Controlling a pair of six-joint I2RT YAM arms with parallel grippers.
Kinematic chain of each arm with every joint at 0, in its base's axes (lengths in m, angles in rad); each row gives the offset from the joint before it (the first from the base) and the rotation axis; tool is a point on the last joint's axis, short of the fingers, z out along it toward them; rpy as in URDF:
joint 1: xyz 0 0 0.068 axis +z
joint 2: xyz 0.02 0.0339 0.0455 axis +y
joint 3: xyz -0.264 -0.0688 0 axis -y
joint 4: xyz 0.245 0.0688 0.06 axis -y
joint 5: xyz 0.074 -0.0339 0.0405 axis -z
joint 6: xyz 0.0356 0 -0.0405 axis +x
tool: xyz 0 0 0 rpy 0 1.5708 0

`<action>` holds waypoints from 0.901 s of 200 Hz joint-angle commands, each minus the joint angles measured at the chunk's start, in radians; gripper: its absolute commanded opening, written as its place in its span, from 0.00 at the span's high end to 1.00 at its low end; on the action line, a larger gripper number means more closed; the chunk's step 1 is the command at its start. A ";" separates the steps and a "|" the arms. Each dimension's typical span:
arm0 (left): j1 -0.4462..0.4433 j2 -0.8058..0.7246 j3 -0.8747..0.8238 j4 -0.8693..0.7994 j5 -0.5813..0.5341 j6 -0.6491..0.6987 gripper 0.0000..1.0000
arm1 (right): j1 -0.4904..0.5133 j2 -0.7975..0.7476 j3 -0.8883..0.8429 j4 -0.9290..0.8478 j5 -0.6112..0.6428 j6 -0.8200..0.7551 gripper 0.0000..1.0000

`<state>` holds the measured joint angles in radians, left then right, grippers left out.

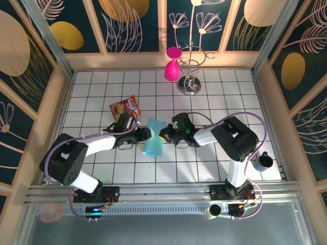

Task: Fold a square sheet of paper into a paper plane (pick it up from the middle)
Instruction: First fold in half a square sheet of paper at the center of the table, then hold the square sheet of paper at the center of the table.

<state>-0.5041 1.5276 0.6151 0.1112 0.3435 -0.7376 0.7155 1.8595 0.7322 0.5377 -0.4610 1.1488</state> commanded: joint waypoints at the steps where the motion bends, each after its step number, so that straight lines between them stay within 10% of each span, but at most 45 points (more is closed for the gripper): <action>1: -0.001 0.024 0.027 -0.032 0.015 0.026 0.53 | 0.007 0.010 0.019 -0.005 0.005 0.019 0.96; 180: -0.043 0.180 -0.067 0.004 -0.117 -0.022 0.62 | -0.048 -0.249 -0.119 -0.059 0.171 -0.077 0.76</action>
<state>-0.5106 1.5955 0.6094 0.1326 0.3141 -0.7593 0.6804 1.6646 0.6674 0.4671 -0.3618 1.1049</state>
